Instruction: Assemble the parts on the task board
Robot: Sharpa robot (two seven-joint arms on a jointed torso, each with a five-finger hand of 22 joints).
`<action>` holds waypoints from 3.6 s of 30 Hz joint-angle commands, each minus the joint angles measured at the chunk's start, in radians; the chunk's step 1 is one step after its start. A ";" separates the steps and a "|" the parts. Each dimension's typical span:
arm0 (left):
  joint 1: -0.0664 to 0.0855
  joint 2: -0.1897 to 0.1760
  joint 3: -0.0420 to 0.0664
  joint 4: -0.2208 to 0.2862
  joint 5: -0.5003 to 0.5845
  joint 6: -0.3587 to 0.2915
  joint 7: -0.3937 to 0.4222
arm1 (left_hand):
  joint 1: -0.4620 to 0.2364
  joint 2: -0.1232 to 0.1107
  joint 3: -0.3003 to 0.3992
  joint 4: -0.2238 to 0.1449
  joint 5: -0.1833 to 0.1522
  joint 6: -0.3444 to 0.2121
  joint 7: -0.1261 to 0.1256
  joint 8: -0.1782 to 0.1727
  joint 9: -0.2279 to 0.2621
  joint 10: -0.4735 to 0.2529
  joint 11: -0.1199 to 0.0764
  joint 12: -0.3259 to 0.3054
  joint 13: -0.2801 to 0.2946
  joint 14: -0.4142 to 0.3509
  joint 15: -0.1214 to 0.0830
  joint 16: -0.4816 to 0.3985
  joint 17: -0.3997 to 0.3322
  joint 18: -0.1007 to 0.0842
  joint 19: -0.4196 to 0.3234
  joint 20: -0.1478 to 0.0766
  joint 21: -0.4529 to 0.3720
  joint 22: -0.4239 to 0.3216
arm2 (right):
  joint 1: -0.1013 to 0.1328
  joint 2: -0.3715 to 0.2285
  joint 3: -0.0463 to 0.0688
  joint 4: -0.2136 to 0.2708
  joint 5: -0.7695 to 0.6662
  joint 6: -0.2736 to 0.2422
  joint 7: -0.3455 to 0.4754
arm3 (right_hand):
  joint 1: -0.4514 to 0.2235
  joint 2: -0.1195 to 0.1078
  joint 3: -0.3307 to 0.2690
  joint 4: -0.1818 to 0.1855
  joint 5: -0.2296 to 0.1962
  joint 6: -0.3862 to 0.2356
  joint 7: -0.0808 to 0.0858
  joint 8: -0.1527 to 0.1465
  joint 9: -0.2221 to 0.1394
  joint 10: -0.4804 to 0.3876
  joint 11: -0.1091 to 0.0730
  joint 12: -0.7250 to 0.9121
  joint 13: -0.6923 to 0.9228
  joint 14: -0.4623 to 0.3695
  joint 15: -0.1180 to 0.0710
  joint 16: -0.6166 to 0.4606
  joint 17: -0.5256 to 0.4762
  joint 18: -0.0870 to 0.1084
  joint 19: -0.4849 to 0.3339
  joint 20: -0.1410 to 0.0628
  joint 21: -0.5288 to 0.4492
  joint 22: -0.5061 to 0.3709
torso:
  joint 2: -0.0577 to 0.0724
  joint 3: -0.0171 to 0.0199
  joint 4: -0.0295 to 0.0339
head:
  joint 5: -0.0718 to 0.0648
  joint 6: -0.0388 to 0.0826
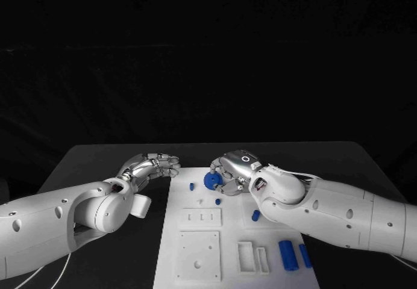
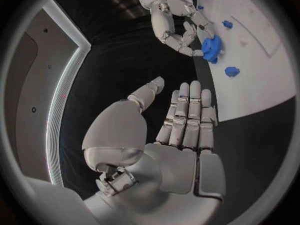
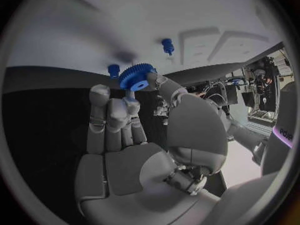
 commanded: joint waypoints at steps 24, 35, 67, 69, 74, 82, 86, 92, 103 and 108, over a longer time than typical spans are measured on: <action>0.001 -0.001 0.001 0.004 -0.002 0.009 0.007 | 0.005 -0.001 0.005 0.002 -0.003 -0.001 0.003 -0.006 0.002 0.001 0.007 -0.005 0.000 0.002 0.005 -0.007 0.002 -0.002 0.004 0.001 -0.003 -0.001 | -0.019 0.045 0.000 -0.071 -0.020 0.013 -0.005 | 0.008 -0.010 0.014 0.003 -0.010 0.014 0.026 -0.008 -0.001 0.003 0.003 -0.006 -0.001 0.000 -0.008 -0.005 0.002 0.044 0.000 -0.001 0.004 0.015 | -0.002 0.0035 -0.0026 | 0.006 -0.010; 0.001 -0.002 0.001 0.005 -0.002 0.008 0.006 | 0.005 -0.001 0.005 0.001 -0.003 -0.001 0.003 -0.006 0.002 0.001 0.007 -0.005 0.000 0.002 0.005 -0.007 0.002 -0.002 0.003 0.001 -0.003 -0.001 | -0.019 0.053 -0.001 -0.081 0.036 0.034 0.019 | 0.006 -0.018 -0.002 -0.008 -0.037 -0.080 0.055 -0.063 -0.024 -0.006 0.031 -0.008 0.000 -0.001 0.018 -0.009 0.003 0.044 -0.006 0.000 0.000 0.015 | -0.002 0.0033 -0.0021 | 0.007 -0.010; 0.001 -0.002 0.001 0.001 -0.002 0.006 0.003 | -0.004 0.001 0.003 0.005 0.002 -0.011 0.008 -0.014 0.003 -0.007 0.011 -0.016 -0.002 0.000 0.006 -0.010 0.002 -0.003 0.002 0.001 -0.004 -0.001 | -0.019 0.012 -0.001 -0.077 0.158 0.125 0.038 | -0.018 0.015 -0.045 -0.030 0.266 -0.154 0.057 -0.074 -0.028 -0.018 0.032 0.000 0.008 0.000 0.020 -0.014 0.014 0.044 -0.008 0.005 0.000 0.017 | -0.003 0.0030 -0.0031 | 0.010 -0.015; 0.001 -0.002 0.001 0.001 -0.002 0.006 0.003 | -0.004 0.001 0.003 0.005 0.002 -0.011 0.008 -0.015 0.003 -0.008 0.012 -0.017 -0.002 0.000 0.006 -0.010 0.002 -0.003 0.002 0.001 -0.004 -0.001 | -0.019 0.010 -0.001 -0.076 0.162 0.112 0.041 | -0.021 0.015 -0.046 -0.029 0.267 -0.153 0.057 -0.073 -0.028 -0.018 0.033 0.000 0.008 0.000 0.021 -0.014 0.014 0.044 -0.008 0.005 0.000 0.017 | -0.002 0.0034 -0.0035 | 0.009 -0.015; 0.001 -0.001 0.001 -0.001 -0.002 0.006 0.003 | -0.004 0.001 0.003 0.005 0.002 -0.011 0.008 -0.015 0.003 -0.008 0.012 -0.017 -0.002 0.000 0.006 -0.010 0.002 -0.003 0.002 0.001 -0.004 -0.001 | -0.019 0.002 -0.001 -0.073 0.188 0.062 0.065 | -0.027 0.015 -0.051 -0.026 0.269 -0.154 0.058 -0.073 -0.028 -0.018 0.034 0.000 0.008 0.000 0.022 -0.013 0.015 0.044 -0.008 0.005 0.001 0.017 | -0.003 0.0036 -0.0034 | 0.009 -0.015; 0.001 -0.001 0.001 -0.006 -0.002 0.009 0.005 | -0.004 0.001 0.003 0.004 0.002 -0.012 0.008 -0.015 0.003 -0.008 0.012 -0.018 -0.003 0.000 0.006 -0.010 0.002 -0.003 0.002 0.001 -0.004 -0.001 | -0.018 -0.042 0.002 -0.043 0.382 -0.039 0.212 | -0.025 0.025 -0.063 -0.033 0.251 -0.148 0.060 -0.068 -0.027 -0.020 0.035 0.002 0.009 0.000 0.023 -0.013 0.017 0.044 -0.008 0.000 0.001 0.017 | -0.003 0.0042 -0.0036 | 0.006 -0.010; 0.001 -0.001 0.001 -0.009 -0.002 0.011 0.007 | -0.004 0.001 0.004 0.004 0.002 -0.012 0.008 -0.015 0.003 -0.008 0.012 -0.018 -0.002 0.000 0.006 -0.010 0.002 -0.003 0.002 0.001 -0.004 -0.001 | -0.018 -0.087 0.019 -0.020 0.491 -0.034 0.269 | -0.028 0.050 -0.099 -0.068 0.249 -0.144 0.066 -0.063 -0.025 -0.025 0.041 0.004 0.009 -0.001 0.028 -0.014 0.018 0.044 -0.014 -0.002 0.001 0.018 | -0.004 0.0043 -0.0041 | 0.004 -0.006; 0.001 0.001 0.001 -0.025 -0.002 0.016 0.011 | -0.002 0.001 0.004 0.002 0.002 -0.010 0.007 -0.015 0.004 -0.005 0.011 -0.018 -0.002 0.000 0.006 -0.010 0.002 -0.002 0.001 0.001 -0.005 -0.001 | -0.003 -0.173 0.035 -0.015 0.646 0.053 0.328 | -0.046 0.083 -0.156 -0.123 0.250 -0.139 0.077 -0.061 -0.026 -0.033 0.052 0.006 0.009 -0.004 0.039 -0.016 0.020 0.044 -0.023 -0.002 0.000 0.018 | -0.006 0.0046 -0.0074 | 0.001 0.000; 0.001 0.004 0.001 -0.036 -0.002 0.021 0.010 | 0.000 0.001 0.005 0.001 0.001 -0.007 0.006 -0.014 0.005 -0.002 0.010 -0.017 -0.001 0.000 0.006 -0.010 0.003 -0.002 0.001 0.001 -0.004 -0.001 | 0.027 -0.275 0.037 -0.074 0.692 0.158 0.383 | -0.030 0.105 -0.234 -0.155 0.220 -0.135 0.078 -0.061 -0.029 -0.042 0.053 0.009 0.007 -0.010 0.041 -0.018 0.023 0.044 -0.035 -0.003 -0.002 0.018 | -0.010 0.0138 -0.0163 | -0.012 0.003; 0.001 0.006 0.001 -0.044 -0.002 0.022 0.011 | 0.001 0.001 0.005 0.001 0.001 -0.007 0.006 -0.014 0.006 -0.002 0.010 -0.017 -0.001 0.000 0.006 -0.010 0.003 -0.002 0.001 0.001 -0.004 -0.001 | 0.029 -0.308 0.037 -0.094 0.705 0.182 0.389 | -0.021 0.106 -0.245 -0.155 0.218 -0.133 0.078 -0.061 -0.029 -0.044 0.053 0.009 0.006 -0.011 0.040 -0.018 0.024 0.044 -0.037 -0.003 -0.003 0.018 | -0.010 0.0139 -0.0164 | -0.020 0.003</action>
